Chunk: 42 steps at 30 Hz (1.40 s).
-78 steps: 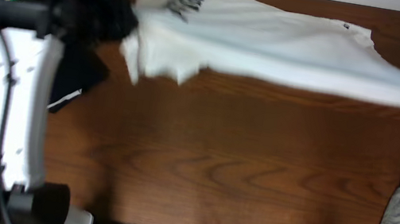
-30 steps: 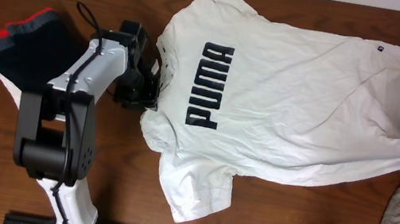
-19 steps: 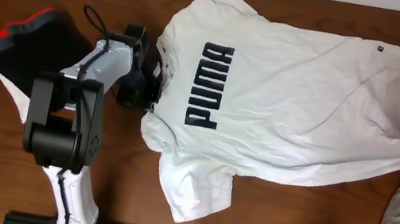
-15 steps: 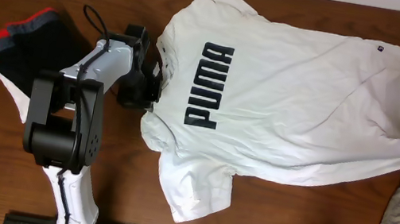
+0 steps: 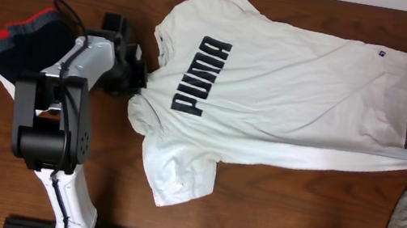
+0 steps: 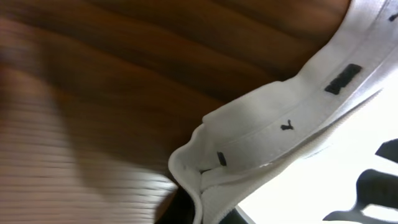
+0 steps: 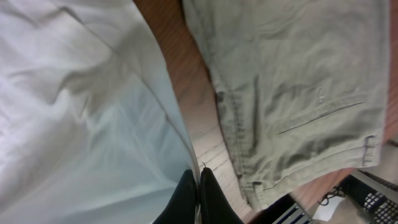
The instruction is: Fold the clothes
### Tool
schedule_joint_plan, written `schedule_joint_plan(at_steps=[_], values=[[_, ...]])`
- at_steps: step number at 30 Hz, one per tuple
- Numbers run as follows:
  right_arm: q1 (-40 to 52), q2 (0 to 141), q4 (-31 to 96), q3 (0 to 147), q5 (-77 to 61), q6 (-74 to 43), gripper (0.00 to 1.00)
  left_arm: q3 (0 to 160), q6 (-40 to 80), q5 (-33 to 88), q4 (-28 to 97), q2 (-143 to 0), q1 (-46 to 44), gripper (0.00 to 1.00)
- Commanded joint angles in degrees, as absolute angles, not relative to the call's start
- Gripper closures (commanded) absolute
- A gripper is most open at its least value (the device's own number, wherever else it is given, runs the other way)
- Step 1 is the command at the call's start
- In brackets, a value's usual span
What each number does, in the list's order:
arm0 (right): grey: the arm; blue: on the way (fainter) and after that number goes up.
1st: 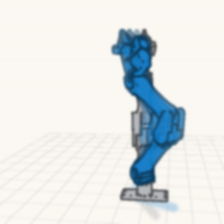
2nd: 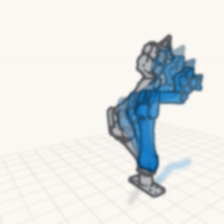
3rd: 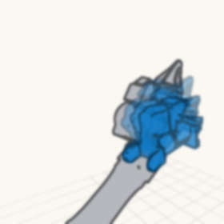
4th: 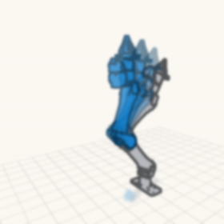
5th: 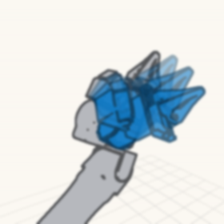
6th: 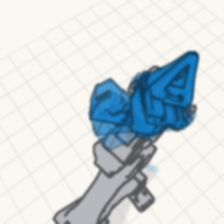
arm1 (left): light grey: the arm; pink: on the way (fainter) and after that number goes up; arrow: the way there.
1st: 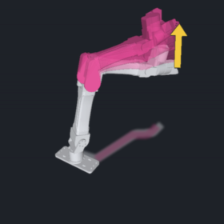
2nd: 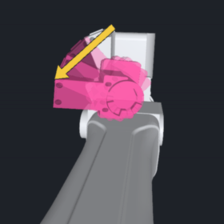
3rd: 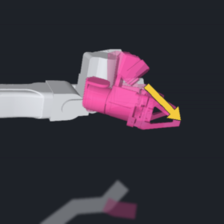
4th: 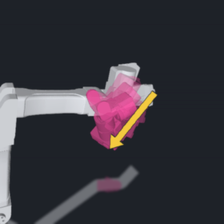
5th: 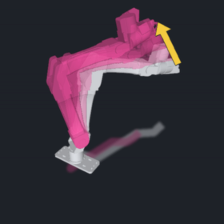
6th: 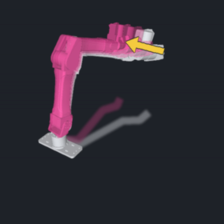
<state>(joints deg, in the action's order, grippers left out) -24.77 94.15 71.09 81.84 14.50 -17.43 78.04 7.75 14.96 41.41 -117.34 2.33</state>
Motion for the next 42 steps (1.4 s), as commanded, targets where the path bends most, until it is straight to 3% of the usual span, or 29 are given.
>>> schedule_joint_plan(at_steps=[1,3,9,21,42], values=[[-24.3,94.1,71.0,81.3,13.0,-18.4,0.99,79.1,8.9,10.1,42.3,-120.1,4.7,0.86],[-24.3,94.1,70.9,81.3,13.0,-18.4,0.99,80.2,8.8,11.6,44.4,-119.8,4.8,0.63],[-24.3,94.1,70.7,81.3,13.1,-18.4,0.99,80.8,8.9,13.1,49.4,-114.9,4.0,0.48],[-24.3,94.1,70.7,81.3,13.1,-18.3,0.99,79.9,10.3,16.1,66.8,-104.7,0.9,0.48],[-24.3,94.1,70.5,81.2,13.0,-18.2,0.99,57.5,11.2,21.3,50.6,-104.7,-8.4,0.48]])
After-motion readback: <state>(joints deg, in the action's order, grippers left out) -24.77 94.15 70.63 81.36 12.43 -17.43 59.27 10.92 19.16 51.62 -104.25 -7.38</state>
